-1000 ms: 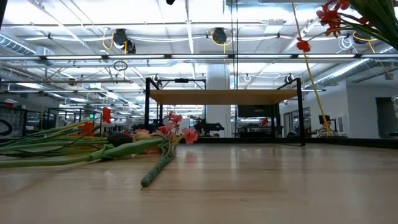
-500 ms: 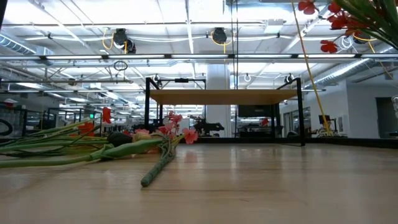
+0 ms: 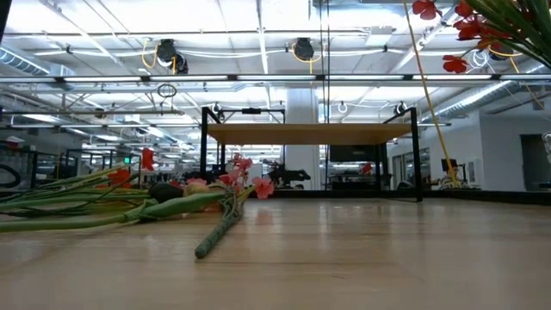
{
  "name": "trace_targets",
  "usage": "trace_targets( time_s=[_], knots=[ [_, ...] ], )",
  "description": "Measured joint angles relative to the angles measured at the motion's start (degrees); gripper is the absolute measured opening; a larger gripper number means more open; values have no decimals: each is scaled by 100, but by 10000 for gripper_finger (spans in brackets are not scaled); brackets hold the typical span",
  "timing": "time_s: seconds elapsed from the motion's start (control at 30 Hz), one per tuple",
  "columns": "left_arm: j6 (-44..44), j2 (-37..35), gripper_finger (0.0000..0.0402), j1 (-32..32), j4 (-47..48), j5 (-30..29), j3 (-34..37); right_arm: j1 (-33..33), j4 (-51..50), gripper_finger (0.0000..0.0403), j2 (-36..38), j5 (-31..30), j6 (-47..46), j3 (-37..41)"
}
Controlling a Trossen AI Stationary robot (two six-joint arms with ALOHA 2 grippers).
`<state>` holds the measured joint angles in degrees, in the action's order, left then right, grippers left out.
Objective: Pick and place flowers into a vace then onto a shelf
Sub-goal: Put the white flower into the right transparent vase
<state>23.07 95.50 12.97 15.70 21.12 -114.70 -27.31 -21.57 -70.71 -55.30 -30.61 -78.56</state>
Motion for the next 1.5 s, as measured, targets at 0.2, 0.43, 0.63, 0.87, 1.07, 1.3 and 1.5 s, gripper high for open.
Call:
trace_targets(
  time_s=[0.2, 0.43, 0.63, 0.87, 1.07, 1.3, 1.5],
  knots=[
    [-5, 197, 263, -197, -356, 409, 2, 294, 144, 0, -72, 224, 58, 2],
    [314, 331, 257, -333, -1027, 393, 0, 684, 156, 0, -69, 1244, 49, 91],
    [595, 467, 218, -433, -994, 132, -2, 695, 188, 0, -71, 1502, 130, 98],
    [454, 464, 199, -519, -607, -624, 0, 581, 289, 0, -97, 1653, 138, 98],
    [349, 484, 198, -603, -713, -355, -1, 540, 340, 0, -139, 1802, 149, 101],
    [270, 516, 172, -686, -883, -219, 1, 540, 336, 0, -136, 1921, 177, 101],
    [214, 514, 78, -702, -876, -217, -2, 537, 292, 0, -139, 1804, 155, 103]
  ],
)
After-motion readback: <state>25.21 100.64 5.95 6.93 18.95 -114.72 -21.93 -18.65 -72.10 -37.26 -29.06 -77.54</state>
